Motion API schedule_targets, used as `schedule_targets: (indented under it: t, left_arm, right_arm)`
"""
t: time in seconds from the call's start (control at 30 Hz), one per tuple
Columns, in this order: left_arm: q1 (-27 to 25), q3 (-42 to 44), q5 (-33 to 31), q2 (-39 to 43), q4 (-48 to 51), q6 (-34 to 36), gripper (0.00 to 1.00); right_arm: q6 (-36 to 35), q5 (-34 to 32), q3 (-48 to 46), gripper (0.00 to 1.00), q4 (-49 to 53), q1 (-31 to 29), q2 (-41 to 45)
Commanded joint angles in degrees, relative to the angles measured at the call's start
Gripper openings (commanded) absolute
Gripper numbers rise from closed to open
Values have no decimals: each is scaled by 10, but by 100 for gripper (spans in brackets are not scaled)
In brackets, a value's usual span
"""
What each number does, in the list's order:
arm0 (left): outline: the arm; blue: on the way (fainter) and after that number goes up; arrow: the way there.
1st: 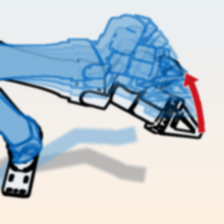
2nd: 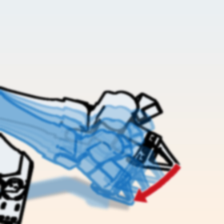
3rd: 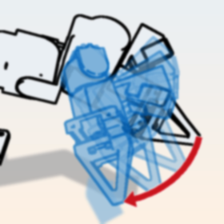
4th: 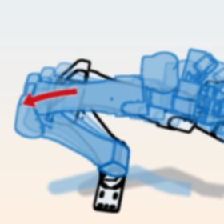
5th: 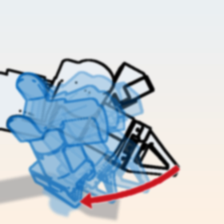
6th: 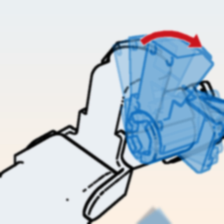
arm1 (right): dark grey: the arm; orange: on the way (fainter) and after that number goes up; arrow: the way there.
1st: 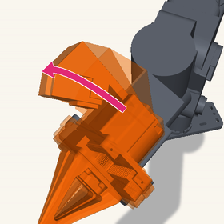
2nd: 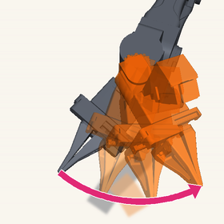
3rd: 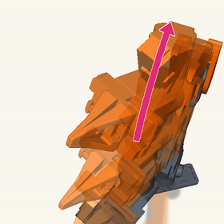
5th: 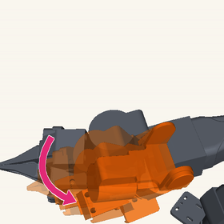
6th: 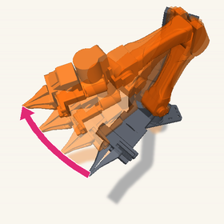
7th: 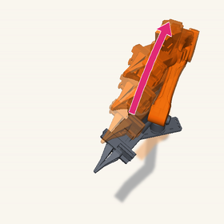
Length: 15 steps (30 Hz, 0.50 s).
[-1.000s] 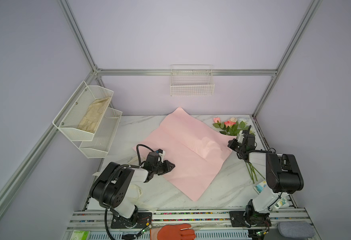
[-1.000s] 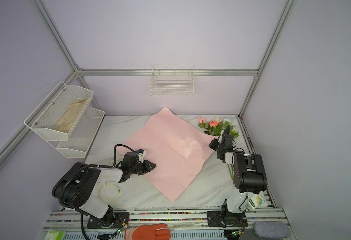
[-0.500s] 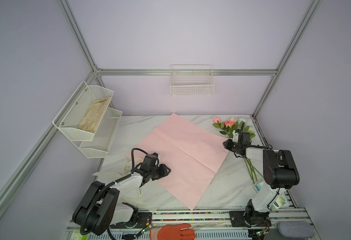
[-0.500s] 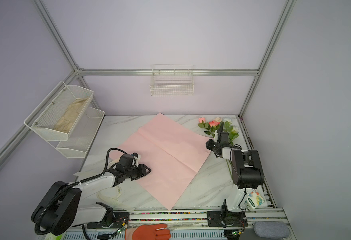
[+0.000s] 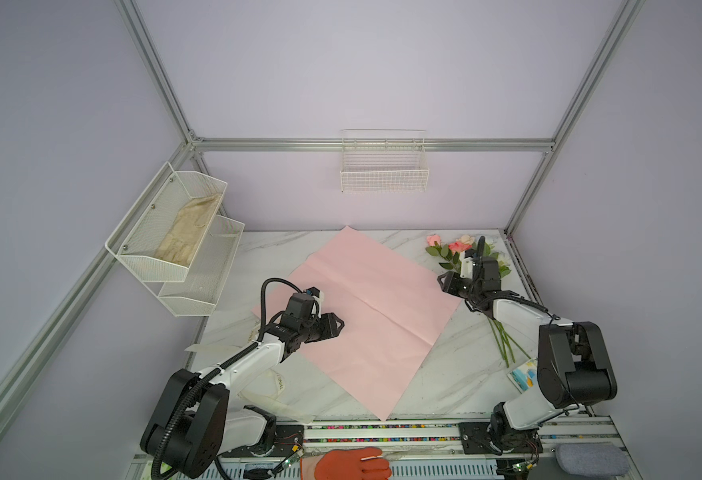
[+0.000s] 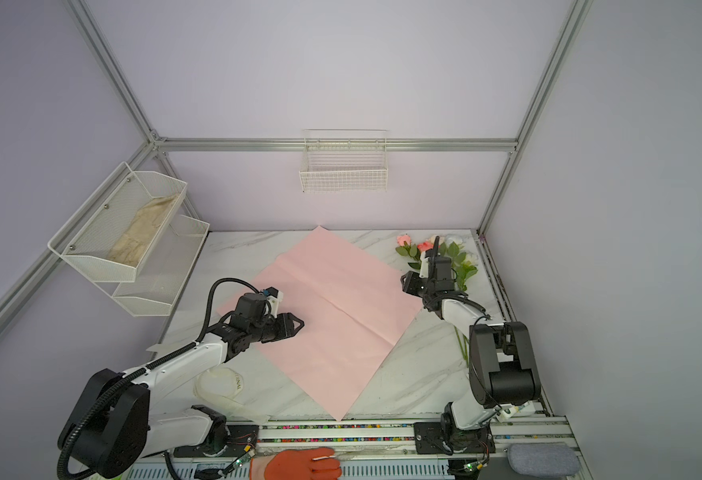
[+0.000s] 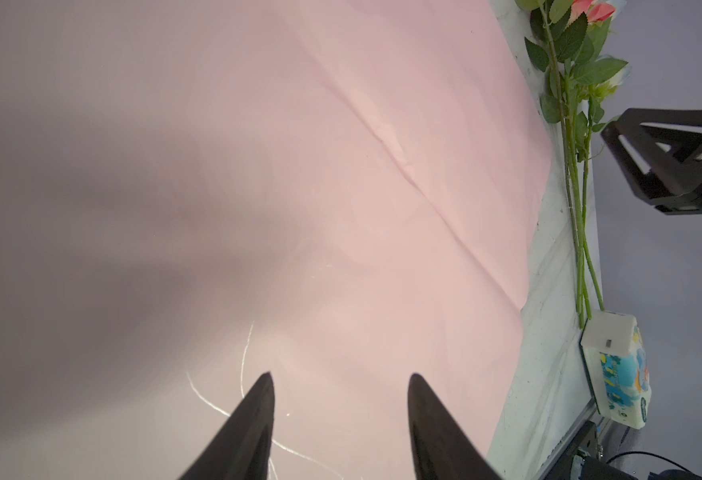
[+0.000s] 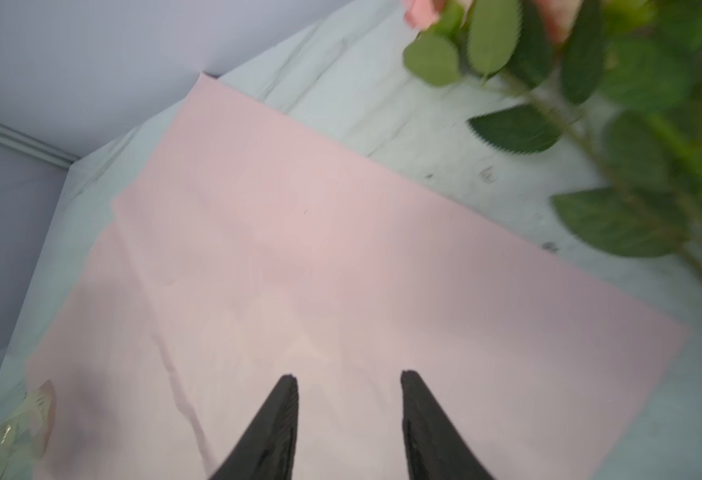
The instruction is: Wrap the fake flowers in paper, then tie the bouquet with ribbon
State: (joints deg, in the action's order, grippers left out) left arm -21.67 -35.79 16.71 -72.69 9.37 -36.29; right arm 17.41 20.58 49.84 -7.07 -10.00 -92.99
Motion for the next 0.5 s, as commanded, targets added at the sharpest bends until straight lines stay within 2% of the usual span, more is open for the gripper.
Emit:
schedule_targets:
  t: [0.0,0.2,0.33,0.47]
  left_arm:
    - [1,-61,-17,23,1,24,53]
    - [8,-58,-67,89,7,20,59]
    - [10,-18,-126,153,-41,24,80]
    - [13,-24,-171,184,-7,54,90]
  right_arm:
    - [-3,22,-9,41,2,-29,-31]
    - [-18,-8,-8,41,8,-31,-77]
    - [-31,-16,13,44,42,-31,-67]
    - [-6,-99,19,51,46,-13,-2]
